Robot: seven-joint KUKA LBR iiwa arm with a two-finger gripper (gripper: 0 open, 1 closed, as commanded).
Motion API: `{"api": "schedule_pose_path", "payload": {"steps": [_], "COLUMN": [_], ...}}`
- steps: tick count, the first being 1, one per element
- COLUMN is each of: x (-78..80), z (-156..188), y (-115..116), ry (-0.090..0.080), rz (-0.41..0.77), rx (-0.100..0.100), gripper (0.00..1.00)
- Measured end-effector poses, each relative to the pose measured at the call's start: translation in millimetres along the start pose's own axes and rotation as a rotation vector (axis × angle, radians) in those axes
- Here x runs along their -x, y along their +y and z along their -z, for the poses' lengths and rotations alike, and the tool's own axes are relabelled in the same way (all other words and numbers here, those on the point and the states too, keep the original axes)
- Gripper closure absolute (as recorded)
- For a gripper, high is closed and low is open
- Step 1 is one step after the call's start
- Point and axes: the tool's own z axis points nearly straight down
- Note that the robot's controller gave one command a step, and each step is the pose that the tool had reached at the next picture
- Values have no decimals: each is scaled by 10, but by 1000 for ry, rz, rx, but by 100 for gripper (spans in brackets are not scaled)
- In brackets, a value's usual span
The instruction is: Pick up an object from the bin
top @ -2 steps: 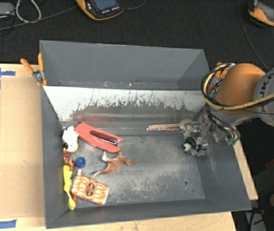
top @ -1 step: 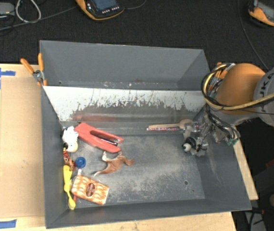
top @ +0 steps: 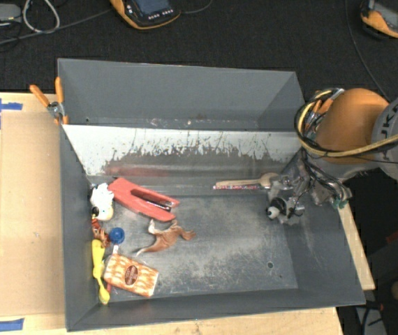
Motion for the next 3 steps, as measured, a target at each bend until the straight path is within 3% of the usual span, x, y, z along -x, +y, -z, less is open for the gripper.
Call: {"api": "schedule_pose_path", "payload": {"steps": [3], "x": [3], "z": [606], "y": [19], "ry": [1], "rz": [1], "rx": [1], "gripper": [100]}}
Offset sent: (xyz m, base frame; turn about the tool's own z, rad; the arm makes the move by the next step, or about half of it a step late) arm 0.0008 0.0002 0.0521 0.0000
